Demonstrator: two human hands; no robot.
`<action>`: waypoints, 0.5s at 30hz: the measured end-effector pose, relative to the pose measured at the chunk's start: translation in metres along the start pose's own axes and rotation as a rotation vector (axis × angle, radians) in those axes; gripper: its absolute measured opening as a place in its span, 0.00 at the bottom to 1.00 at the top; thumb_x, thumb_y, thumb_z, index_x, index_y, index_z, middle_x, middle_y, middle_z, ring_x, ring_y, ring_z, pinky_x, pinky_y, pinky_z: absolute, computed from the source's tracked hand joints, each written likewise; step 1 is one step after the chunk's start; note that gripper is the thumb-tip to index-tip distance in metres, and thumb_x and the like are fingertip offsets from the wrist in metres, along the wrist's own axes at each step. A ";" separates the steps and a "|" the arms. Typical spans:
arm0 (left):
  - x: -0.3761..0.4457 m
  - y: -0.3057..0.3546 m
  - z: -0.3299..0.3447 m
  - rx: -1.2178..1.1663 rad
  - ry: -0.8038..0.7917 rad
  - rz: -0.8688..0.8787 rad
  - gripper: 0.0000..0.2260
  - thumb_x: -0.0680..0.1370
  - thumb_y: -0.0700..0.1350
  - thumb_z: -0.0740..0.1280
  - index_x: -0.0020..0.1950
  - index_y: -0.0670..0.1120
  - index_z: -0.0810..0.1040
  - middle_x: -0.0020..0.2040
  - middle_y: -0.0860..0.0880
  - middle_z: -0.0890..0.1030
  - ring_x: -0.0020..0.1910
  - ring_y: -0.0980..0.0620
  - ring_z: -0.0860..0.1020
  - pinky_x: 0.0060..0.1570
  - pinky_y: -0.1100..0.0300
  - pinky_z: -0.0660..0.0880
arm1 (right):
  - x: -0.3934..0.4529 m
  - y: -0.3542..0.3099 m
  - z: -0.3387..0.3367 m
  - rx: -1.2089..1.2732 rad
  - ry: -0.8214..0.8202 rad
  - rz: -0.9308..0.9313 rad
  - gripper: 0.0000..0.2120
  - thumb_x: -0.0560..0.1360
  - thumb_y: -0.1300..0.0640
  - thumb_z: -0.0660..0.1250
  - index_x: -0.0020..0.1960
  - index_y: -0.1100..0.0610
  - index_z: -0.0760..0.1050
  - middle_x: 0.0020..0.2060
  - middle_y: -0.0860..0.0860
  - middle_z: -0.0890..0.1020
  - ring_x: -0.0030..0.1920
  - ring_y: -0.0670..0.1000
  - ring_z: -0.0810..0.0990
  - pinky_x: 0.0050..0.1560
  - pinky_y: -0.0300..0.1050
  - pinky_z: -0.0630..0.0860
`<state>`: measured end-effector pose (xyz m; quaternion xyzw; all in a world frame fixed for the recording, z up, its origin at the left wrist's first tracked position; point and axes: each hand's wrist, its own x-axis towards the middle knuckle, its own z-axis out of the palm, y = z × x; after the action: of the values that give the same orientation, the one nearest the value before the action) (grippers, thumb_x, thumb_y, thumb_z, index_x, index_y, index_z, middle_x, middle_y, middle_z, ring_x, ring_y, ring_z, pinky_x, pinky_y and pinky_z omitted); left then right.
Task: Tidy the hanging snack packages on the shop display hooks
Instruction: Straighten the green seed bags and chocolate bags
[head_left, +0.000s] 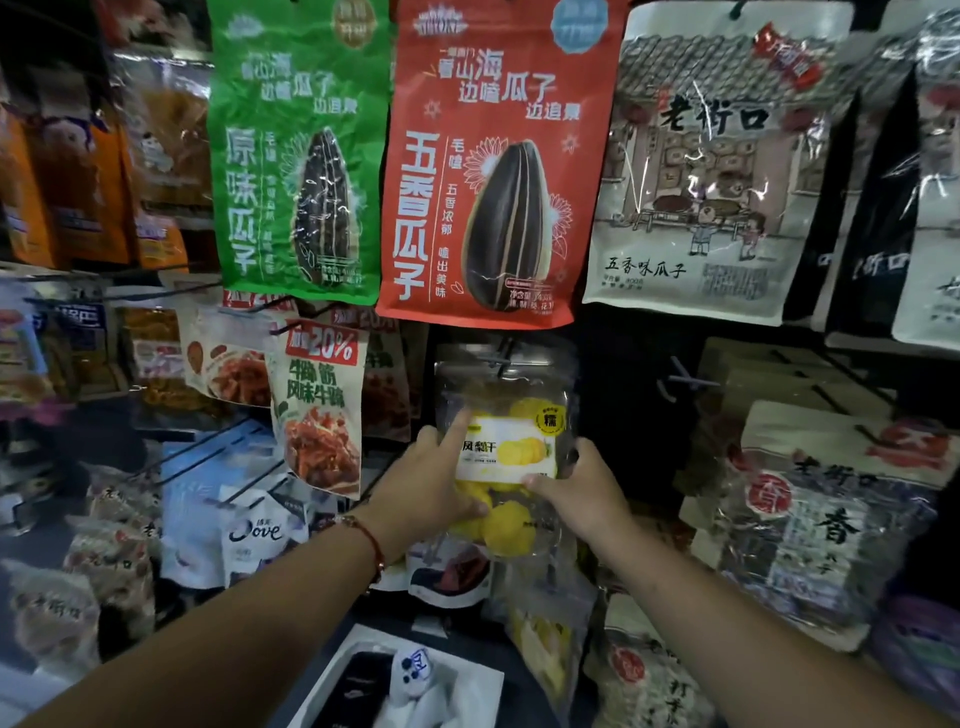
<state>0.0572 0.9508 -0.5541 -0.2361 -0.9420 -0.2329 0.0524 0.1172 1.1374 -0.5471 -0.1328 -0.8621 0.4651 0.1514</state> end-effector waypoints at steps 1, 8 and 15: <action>0.006 0.001 -0.002 -0.021 -0.007 0.001 0.53 0.72 0.58 0.76 0.81 0.57 0.38 0.71 0.44 0.61 0.61 0.43 0.72 0.51 0.56 0.75 | 0.004 0.001 0.000 -0.008 0.017 -0.004 0.28 0.73 0.52 0.76 0.68 0.54 0.67 0.59 0.51 0.79 0.56 0.54 0.80 0.56 0.57 0.79; 0.036 -0.008 0.002 0.068 0.063 0.037 0.49 0.72 0.55 0.77 0.81 0.57 0.45 0.65 0.43 0.65 0.64 0.40 0.71 0.58 0.48 0.75 | 0.026 0.011 0.016 -0.075 0.118 -0.053 0.33 0.74 0.49 0.74 0.72 0.57 0.64 0.56 0.54 0.80 0.53 0.55 0.81 0.49 0.51 0.80; 0.052 -0.025 0.028 0.136 0.187 0.055 0.51 0.75 0.56 0.73 0.78 0.63 0.32 0.70 0.36 0.63 0.64 0.36 0.71 0.54 0.50 0.74 | 0.047 0.023 0.040 -0.125 0.215 -0.117 0.28 0.74 0.50 0.73 0.69 0.56 0.65 0.58 0.55 0.79 0.55 0.57 0.81 0.52 0.54 0.80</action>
<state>-0.0003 0.9659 -0.5790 -0.2348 -0.9398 -0.1880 0.1621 0.0611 1.1363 -0.5806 -0.1404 -0.8743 0.3840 0.2615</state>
